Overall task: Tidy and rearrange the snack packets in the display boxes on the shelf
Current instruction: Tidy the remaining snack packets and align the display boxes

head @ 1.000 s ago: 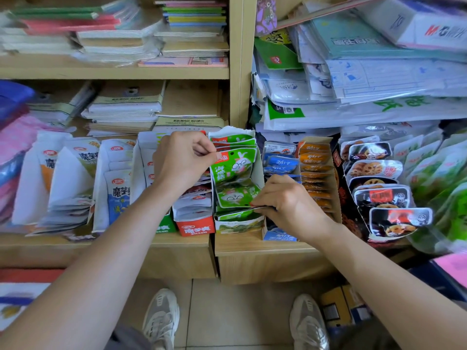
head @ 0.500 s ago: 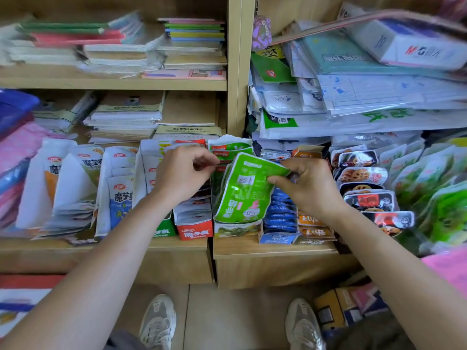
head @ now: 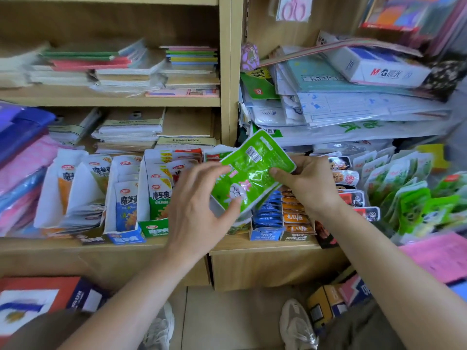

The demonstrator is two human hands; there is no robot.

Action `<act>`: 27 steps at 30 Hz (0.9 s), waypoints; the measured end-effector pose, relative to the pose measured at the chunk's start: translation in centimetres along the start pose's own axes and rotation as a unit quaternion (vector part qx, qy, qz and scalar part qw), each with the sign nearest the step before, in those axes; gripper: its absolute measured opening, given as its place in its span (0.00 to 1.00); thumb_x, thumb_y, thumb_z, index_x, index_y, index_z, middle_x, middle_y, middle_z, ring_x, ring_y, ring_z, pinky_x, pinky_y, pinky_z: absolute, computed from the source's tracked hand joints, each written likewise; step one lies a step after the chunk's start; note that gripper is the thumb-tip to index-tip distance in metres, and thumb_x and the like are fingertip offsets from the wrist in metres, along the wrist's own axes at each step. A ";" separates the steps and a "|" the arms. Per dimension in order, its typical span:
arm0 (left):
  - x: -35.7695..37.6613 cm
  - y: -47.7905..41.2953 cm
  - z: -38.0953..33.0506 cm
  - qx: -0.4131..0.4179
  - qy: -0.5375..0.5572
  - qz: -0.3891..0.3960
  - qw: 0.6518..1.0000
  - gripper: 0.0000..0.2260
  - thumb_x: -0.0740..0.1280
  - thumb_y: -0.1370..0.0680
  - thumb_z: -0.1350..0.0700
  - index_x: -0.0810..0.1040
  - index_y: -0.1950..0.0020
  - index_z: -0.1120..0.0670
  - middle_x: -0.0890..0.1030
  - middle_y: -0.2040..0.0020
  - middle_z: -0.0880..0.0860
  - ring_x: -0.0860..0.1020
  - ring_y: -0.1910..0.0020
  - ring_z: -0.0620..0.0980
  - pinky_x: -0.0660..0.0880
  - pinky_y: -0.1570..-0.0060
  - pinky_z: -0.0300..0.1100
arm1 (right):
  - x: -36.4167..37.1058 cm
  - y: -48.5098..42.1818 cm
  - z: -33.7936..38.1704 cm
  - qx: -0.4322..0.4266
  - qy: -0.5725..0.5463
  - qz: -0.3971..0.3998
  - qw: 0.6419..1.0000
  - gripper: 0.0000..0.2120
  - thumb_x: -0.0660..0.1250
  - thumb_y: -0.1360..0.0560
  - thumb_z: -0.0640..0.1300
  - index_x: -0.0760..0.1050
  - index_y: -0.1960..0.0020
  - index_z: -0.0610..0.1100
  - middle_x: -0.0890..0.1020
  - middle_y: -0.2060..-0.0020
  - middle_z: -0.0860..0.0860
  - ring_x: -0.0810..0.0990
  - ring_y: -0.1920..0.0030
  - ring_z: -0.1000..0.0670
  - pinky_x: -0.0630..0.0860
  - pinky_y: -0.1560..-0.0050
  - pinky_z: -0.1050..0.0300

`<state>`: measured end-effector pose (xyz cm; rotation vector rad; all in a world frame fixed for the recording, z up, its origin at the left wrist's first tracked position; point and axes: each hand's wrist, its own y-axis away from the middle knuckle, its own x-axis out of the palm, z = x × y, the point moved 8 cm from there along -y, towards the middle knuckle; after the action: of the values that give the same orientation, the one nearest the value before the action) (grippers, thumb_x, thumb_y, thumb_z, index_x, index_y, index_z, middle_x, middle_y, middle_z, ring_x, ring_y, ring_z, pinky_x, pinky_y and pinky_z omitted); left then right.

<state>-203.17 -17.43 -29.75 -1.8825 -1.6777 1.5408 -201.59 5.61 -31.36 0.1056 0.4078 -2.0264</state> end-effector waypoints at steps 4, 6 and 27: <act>2.8 1.6 -0.5 -0.025 -0.089 0.113 0.989 0.44 0.67 0.32 0.30 0.65 0.22 0.51 0.66 0.22 0.50 0.65 0.24 0.52 0.65 0.27 0.51 | 1.8 1.2 -0.2 0.159 -0.129 -0.022 0.979 0.08 0.74 0.28 0.32 0.81 0.51 0.29 0.84 0.54 0.33 0.82 0.61 0.40 0.80 0.65 0.55; 3.7 1.7 0.0 -0.043 -0.115 0.128 0.984 0.50 0.68 0.34 0.26 0.60 0.20 0.51 0.61 0.19 0.52 0.62 0.22 0.53 0.63 0.25 0.53 | 2.7 1.7 0.0 0.238 -0.201 -0.028 0.950 0.09 0.73 0.28 0.30 0.79 0.50 0.30 0.84 0.56 0.36 0.82 0.63 0.43 0.80 0.68 0.59; 3.7 0.4 3.2 0.097 -0.052 -0.087 0.990 0.17 0.75 0.24 0.54 0.82 0.35 0.55 0.83 0.39 0.56 0.85 0.46 0.48 0.84 0.58 0.46 | 3.4 0.6 -0.8 0.368 -0.227 0.027 0.901 0.03 0.71 0.24 0.35 0.78 0.56 0.39 0.82 0.60 0.44 0.80 0.63 0.51 0.78 0.72 0.65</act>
<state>-206.02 -16.03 -33.49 -1.5423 -1.6196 1.6863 -202.78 2.75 -33.11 0.0985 -0.6617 -1.9720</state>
